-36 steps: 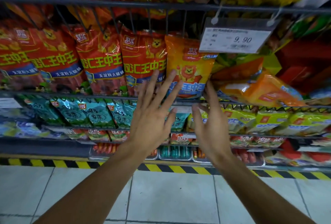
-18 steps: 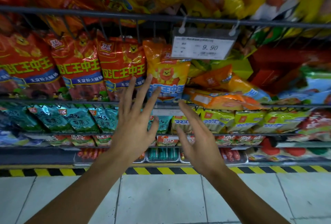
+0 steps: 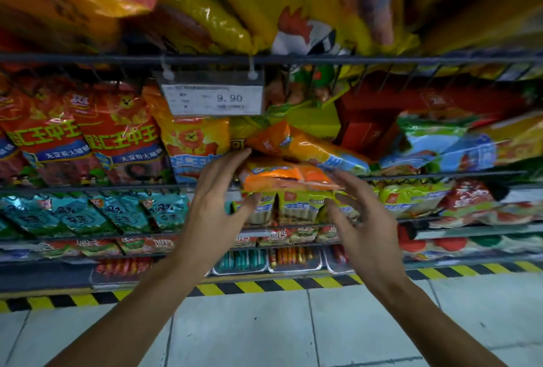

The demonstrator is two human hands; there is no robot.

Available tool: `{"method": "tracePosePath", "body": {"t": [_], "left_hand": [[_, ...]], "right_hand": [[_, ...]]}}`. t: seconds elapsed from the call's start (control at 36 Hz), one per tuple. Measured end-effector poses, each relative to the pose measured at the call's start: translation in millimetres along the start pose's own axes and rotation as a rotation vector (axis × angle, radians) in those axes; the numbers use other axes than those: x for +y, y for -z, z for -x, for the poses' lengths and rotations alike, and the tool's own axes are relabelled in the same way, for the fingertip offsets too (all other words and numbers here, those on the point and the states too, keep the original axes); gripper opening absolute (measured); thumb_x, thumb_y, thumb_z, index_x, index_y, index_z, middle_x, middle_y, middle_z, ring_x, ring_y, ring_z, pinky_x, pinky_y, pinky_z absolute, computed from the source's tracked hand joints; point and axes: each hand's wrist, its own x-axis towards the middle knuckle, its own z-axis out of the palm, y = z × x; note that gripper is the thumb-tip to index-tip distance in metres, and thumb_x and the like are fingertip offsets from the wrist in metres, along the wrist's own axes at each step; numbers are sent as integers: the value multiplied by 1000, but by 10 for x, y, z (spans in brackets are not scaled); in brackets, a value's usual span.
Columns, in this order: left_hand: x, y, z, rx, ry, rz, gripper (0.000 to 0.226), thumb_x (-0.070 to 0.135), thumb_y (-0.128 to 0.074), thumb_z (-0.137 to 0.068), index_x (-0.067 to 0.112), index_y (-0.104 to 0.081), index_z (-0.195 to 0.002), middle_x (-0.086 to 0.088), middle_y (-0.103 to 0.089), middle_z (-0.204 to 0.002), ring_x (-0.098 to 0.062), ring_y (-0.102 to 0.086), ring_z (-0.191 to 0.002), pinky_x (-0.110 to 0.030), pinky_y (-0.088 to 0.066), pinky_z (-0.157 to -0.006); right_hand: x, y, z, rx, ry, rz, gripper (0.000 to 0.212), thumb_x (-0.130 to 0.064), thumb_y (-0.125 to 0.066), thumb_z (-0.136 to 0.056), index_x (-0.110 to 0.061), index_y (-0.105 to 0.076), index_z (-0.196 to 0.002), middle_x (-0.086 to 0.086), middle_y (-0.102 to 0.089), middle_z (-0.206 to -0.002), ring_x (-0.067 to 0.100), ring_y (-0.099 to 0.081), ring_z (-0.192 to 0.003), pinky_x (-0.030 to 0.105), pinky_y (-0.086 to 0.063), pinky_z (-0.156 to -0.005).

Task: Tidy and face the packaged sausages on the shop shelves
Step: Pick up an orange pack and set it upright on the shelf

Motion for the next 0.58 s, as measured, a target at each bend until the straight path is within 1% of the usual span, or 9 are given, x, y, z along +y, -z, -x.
{"method": "tracePosePath", "body": {"t": [0.11, 0.17, 0.22, 0.31, 0.39, 0.42, 0.44, 0.5, 0.58], "left_hand": [[51, -57, -77, 19, -17, -36, 62, 14, -83, -85, 31, -58, -139, 16, -53, -139, -8, -45, -134, -32, -38, -115], [56, -63, -84, 21, -18, -108, 63, 13, -84, -83, 27, -59, -138, 7, -58, -139, -15, -48, -133, -38, -42, -113], [37, -53, -83, 13, 6, -131, 63, 12, -85, -82, 24, -60, -139, 2, -60, -139, -17, -50, -133, -41, -43, -113], [57, -18, -81, 13, 36, -100, 55, 13, -81, -85, 25, -63, -135, 7, -62, -136, -13, -53, -129, -36, -44, -113], [122, 17, -121, 65, 59, -58, 18, 19, -76, -90, 16, -73, -107, 32, -46, -99, -3, -61, -101, -22, -49, -93], [142, 29, -144, 81, 56, -44, 15, 28, -73, -91, 16, -71, -99, -5, -35, -113, -6, -63, -97, -21, -50, -90], [143, 36, -164, 79, 56, 2, 24, 41, -68, -92, 20, -70, -103, 22, -70, -96, -4, -65, -99, -21, -50, -94], [133, 46, -206, 71, 81, 103, 36, 54, -62, -91, 29, -65, -117, 27, -67, -110, 1, -64, -109, -25, -50, -103], [122, 39, -246, 82, 111, 122, 44, 44, -68, -91, 19, -65, -127, 16, -70, -116, 3, -63, -113, -26, -51, -103]], "right_hand": [[-72, 56, -233, -231, 17, 129, 53, -24, -71, -96, -53, -49, -134, -55, -48, -116, -33, -43, -113, -4, -36, -91], [-87, 67, -363, -295, 28, 197, 46, -26, -72, -96, -38, -57, -138, -49, -46, -113, -38, -41, -103, -7, -34, -86], [-108, 67, -482, -335, 16, 238, 45, -21, -73, -95, -27, -61, -138, -38, -57, -113, -27, -52, -102, 1, -43, -90], [-142, 37, -596, -344, -14, 216, 47, -10, -73, -93, -26, -63, -136, -23, -65, -122, -9, -63, -106, 21, -55, -93], [-104, 6, -684, -280, -69, 47, 28, -8, -69, -96, -26, -70, -117, -31, -65, -112, -21, -60, -96, 2, -46, -80], [-77, -8, -699, -255, -72, 22, 25, -8, -69, -96, -23, -73, -115, -27, -68, -113, -17, -62, -99, 1, -45, -80], [-54, -25, -699, -237, -73, 4, 25, -7, -69, -96, -21, -74, -115, -22, -71, -115, -10, -65, -103, 4, -48, -83], [-21, -62, -668, -214, -55, -31, 28, -5, -70, -94, -21, -73, -118, -17, -72, -118, -1, -67, -109, 16, -53, -92], [7, -117, -598, -185, -42, -69, 35, -11, -75, -92, -17, -69, -126, -11, -72, -121, 2, -67, -112, 20, -54, -97]]}}
